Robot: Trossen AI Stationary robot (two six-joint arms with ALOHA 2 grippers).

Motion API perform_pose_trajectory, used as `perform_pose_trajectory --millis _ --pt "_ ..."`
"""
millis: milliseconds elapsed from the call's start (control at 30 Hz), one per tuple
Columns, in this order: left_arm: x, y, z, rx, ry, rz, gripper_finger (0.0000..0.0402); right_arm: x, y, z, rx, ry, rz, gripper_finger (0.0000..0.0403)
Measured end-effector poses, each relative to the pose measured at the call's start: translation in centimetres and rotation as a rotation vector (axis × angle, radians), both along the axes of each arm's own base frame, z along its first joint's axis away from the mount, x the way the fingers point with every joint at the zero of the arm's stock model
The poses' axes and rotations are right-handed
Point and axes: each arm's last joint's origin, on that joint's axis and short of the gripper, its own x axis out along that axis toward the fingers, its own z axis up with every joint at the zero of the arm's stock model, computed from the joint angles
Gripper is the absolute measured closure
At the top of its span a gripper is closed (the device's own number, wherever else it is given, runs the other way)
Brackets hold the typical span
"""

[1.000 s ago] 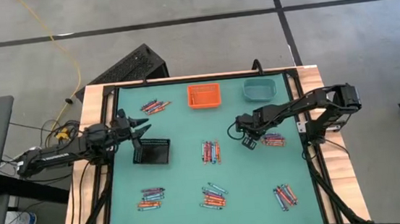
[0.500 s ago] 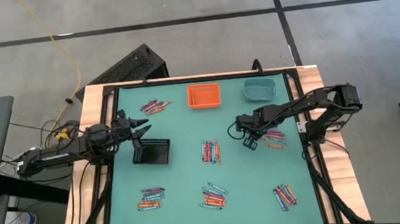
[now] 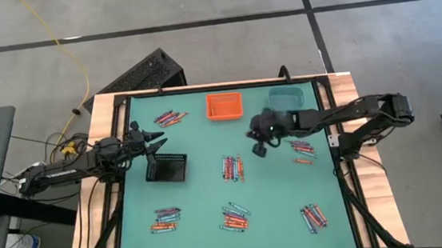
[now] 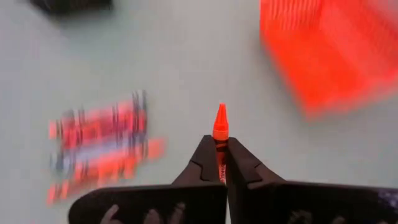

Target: Sort crayons

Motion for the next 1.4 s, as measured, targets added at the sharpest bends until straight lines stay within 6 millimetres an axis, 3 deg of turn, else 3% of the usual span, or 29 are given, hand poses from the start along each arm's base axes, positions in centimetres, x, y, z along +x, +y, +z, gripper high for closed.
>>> perform_pose_trajectory --millis 133,267,500,700,933,1400 --pt "0.0 0.0 0.0 -0.011 -0.006 0.001 0.0286 1.6 -1.2 1.6 -0.260 -0.177 0.111 0.0398" --pt "0.0 0.0 0.0 -0.012 -0.008 0.002 0.0286 3.3 -3.3 1.9 -0.413 -0.208 0.124 0.0398" --pt "0.0 0.0 0.0 -0.012 -0.005 0.011 0.0286 6.9 -8.0 1.4 -0.424 -0.105 0.050 0.0398" --pt "-0.1 0.0 -0.4 -0.030 0.025 0.022 0.0286 9.1 -10.5 0.4 -0.402 0.047 0.059 0.0396" --pt "-0.1 0.0 -0.4 -0.042 0.018 0.024 0.0286 10.4 -11.1 0.4 -0.374 0.117 0.069 0.0379" --pt "-0.1 0.1 -0.4 -0.045 0.023 0.028 0.0286 10.3 -11.1 0.4 -0.368 0.136 0.071 0.0371"
